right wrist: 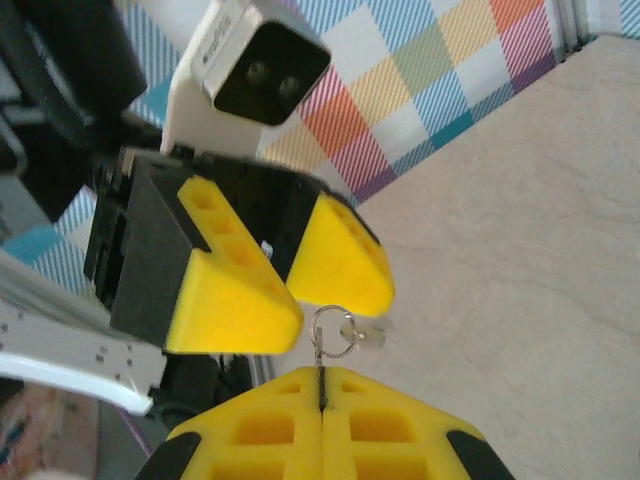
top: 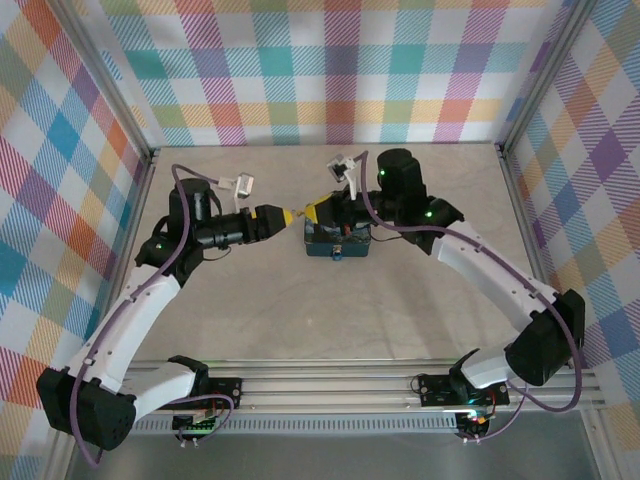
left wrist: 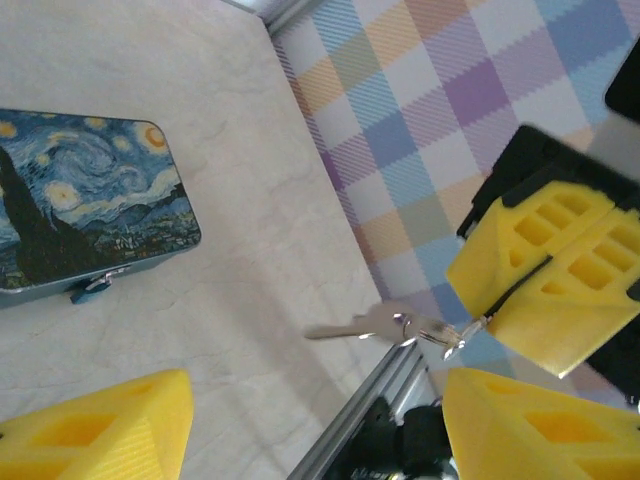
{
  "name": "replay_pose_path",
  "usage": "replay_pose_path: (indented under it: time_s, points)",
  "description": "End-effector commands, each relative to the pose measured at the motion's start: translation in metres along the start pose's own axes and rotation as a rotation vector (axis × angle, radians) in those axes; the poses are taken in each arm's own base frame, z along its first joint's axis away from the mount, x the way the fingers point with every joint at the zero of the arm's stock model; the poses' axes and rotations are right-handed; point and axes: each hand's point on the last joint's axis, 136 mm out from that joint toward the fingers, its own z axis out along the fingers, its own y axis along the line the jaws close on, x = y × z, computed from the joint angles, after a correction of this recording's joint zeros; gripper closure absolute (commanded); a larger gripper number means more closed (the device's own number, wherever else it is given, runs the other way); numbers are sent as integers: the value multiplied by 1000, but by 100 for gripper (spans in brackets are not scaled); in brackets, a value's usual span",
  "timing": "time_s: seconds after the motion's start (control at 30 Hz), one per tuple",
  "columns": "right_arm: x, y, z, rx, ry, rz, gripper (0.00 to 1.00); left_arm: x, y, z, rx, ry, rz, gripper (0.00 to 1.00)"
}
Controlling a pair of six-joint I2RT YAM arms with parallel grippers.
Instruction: Unlock the padlock with the key
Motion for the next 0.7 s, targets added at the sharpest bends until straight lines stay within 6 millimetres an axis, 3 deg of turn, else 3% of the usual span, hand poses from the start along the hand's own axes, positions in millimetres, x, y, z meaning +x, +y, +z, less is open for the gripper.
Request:
replay_pose_path:
  time_s: [0.0,0.2,0.37,0.47,0.67]
  points:
    - [31,14,-11,-53,149,-120,100,14,-22,-8,102,75,154,35]
    - [38,29,-14,-141,211,-143,100,23,-48,-3,268,162,207,42]
    - [36,32,-13,-174,215,-128,100,37,-63,3,351,223,262,42]
    - [34,31,-11,-187,207,-106,100,43,-64,9,376,254,262,45]
    - [30,21,-8,-179,199,-55,100,48,-59,15,381,289,239,60]
